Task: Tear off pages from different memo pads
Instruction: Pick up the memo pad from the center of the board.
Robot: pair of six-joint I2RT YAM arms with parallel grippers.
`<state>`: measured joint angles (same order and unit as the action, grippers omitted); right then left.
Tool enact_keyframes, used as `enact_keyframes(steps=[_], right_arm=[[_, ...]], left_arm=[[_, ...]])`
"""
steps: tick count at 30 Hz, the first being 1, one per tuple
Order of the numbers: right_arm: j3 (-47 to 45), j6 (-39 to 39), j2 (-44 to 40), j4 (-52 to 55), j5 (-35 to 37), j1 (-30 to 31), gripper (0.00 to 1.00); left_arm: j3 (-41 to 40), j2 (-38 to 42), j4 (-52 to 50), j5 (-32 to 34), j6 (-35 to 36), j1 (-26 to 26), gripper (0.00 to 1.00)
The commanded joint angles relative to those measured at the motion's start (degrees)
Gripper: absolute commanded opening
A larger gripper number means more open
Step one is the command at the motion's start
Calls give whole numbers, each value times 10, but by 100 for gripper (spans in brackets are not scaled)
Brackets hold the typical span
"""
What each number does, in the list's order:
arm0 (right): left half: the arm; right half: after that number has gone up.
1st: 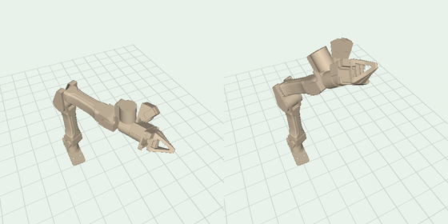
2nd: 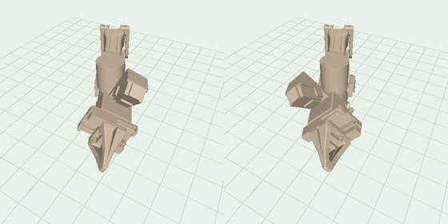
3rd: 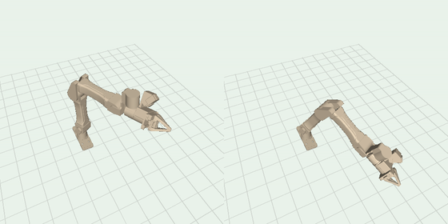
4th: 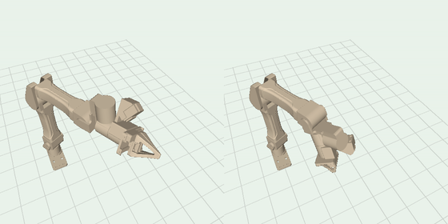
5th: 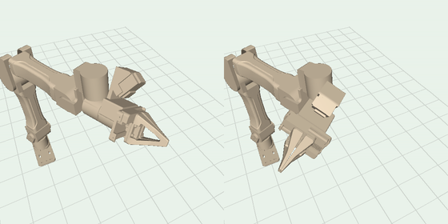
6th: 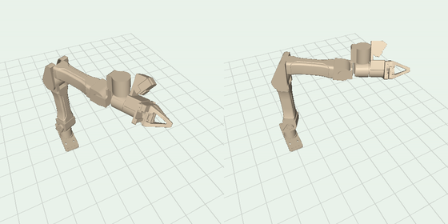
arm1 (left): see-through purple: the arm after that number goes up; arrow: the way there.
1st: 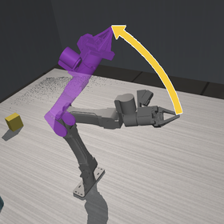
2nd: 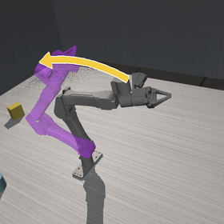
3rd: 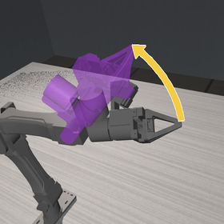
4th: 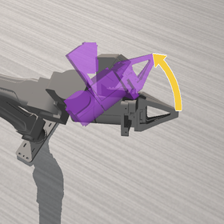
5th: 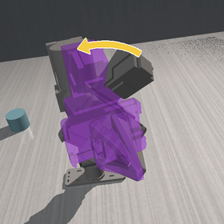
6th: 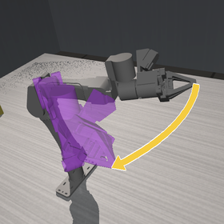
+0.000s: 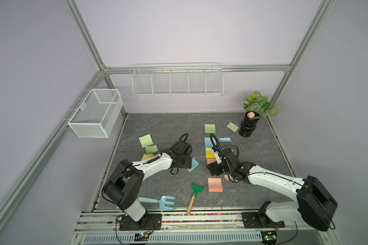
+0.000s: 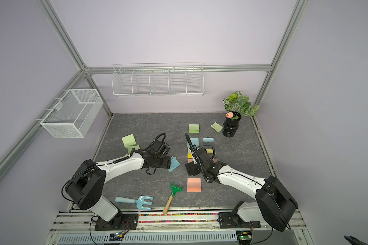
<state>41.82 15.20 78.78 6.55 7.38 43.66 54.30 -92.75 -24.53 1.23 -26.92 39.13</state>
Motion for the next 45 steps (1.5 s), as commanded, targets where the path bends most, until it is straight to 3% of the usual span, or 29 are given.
enact_keyframes(steps=[1, 9, 14, 18, 27, 37, 45], right_arm=[[36, 4, 36, 0, -14, 4, 89], [140, -19, 163, -10, -37, 4, 90], [177, -96, 235, -54, -84, 4, 90], [216, -146, 274, -25, -92, 4, 91], [298, -286, 329, 59, -97, 12, 92], [417, -416, 412, 206, -105, 34, 100], [455, -447, 433, 242, -106, 50, 73]], left_arm=[[-14, 11, 16, -22, -6, -19, 75], [-34, 10, 42, -47, -6, -35, 75], [-38, 14, 48, -55, -6, -39, 75], [-43, 28, 45, -45, -9, -42, 75], [-70, 108, 20, 63, -39, -44, 76], [-155, 310, 4, 211, -97, -62, 79], [-226, 444, 37, 256, -118, -63, 80]])
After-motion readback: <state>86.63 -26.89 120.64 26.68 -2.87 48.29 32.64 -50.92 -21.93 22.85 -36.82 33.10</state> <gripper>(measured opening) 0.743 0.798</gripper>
